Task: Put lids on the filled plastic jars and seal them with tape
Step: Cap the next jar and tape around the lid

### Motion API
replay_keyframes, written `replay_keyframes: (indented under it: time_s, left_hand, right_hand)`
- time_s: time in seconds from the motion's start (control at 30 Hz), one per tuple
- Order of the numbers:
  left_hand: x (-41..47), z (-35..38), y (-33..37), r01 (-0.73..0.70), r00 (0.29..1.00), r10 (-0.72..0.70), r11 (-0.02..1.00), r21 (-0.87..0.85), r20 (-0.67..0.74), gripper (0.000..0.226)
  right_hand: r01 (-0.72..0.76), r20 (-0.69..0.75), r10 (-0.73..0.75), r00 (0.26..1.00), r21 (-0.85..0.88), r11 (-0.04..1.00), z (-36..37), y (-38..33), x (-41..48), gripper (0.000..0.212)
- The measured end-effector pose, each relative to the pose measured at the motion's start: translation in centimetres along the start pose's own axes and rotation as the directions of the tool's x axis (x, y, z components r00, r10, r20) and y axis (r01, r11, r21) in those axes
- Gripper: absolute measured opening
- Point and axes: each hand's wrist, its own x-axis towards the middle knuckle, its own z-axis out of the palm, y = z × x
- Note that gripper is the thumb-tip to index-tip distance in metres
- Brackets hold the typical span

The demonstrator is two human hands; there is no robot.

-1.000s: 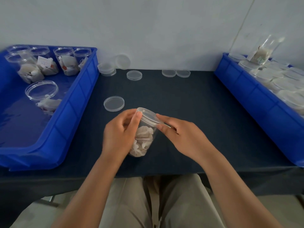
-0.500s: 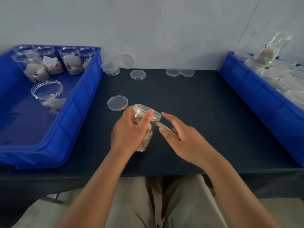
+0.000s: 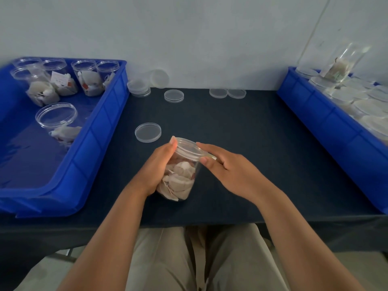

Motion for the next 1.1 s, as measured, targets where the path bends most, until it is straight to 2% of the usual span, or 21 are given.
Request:
replay_keyframes:
  time_s: [0.07, 0.13, 0.2, 0.27, 0.37, 0.43, 0.53, 0.7, 0.8, 0.97, 1.1]
  left_hand:
    - [0.0, -0.1, 0.2, 0.024, 1.000, -0.024, 1.000, 0.014, -0.007, 0.061]
    - [0.0, 0.3, 0.2, -0.017, 0.997, 0.021, 0.998, 0.053, -0.070, 0.058]
    - [-0.3, 0.8, 0.1, -0.101, 0.951, 0.150, 0.978, 0.185, -0.269, 0.047]
    - [-1.1, 1.4, 0.1, -0.099, 0.877, 0.247, 0.932, 0.349, -0.411, 0.045]
    - [-1.8, 3.4, 0.1, 0.024, 0.906, 0.162, 0.903, 0.428, -0.391, 0.068]
    - [-1.9, 4.4, 0.0, 0.055, 0.892, 0.163, 0.886, 0.460, -0.422, 0.086]
    - [-1.4, 4.4, -0.1, 0.059, 0.864, 0.181, 0.890, 0.452, -0.469, 0.076]
    - [-0.1, 3.1, 0.4, 0.120, 0.877, 0.110, 0.892, 0.436, -0.468, 0.070]
    - [0.6, 2.1, 0.8, 0.126, 0.889, 0.054, 0.926, 0.356, -0.454, 0.060]
    - [0.9, 1.2, 1.2, 0.069, 0.969, -0.011, 0.972, 0.225, -0.248, 0.065]
    - [1.0, 0.6, 0.8, 0.021, 0.990, 0.000, 0.989, 0.145, -0.143, 0.056]
  right_hand:
    - [-0.010, -0.058, 0.009, 0.998, -0.016, 1.000, 0.5, -0.5, -0.2, 0.059]
    - [-0.031, -0.100, 0.029, 0.995, -0.024, 0.999, 0.7, -0.9, -0.5, 0.056]
    - [-0.054, -0.119, 0.050, 0.992, -0.036, 0.998, 0.8, -1.3, -0.7, 0.057]
    - [-0.071, -0.148, 0.061, 0.987, -0.063, 0.995, 0.8, -1.7, -1.0, 0.059]
    - [-0.071, -0.189, 0.051, 0.981, -0.102, 0.992, 1.1, -2.1, -1.3, 0.062]
    - [-0.063, -0.179, 0.043, 0.983, -0.108, 0.992, 1.3, -2.3, -1.3, 0.059]
    - [-0.061, -0.145, 0.053, 0.988, -0.052, 0.997, 1.3, -2.1, -1.0, 0.057]
    - [-0.051, -0.023, 0.053, 0.998, 0.066, 0.996, 0.8, -0.3, -0.7, 0.071]
    - [-0.005, -0.027, 0.007, 1.000, 0.085, 0.996, 0.5, 0.6, -0.8, 0.063]
    - [-0.003, -0.028, 0.004, 1.000, 0.018, 1.000, -0.6, 1.5, -0.1, 0.056]
    - [-0.017, 0.000, 0.017, 1.000, 0.011, 1.000, -1.1, 1.9, 0.0, 0.053]
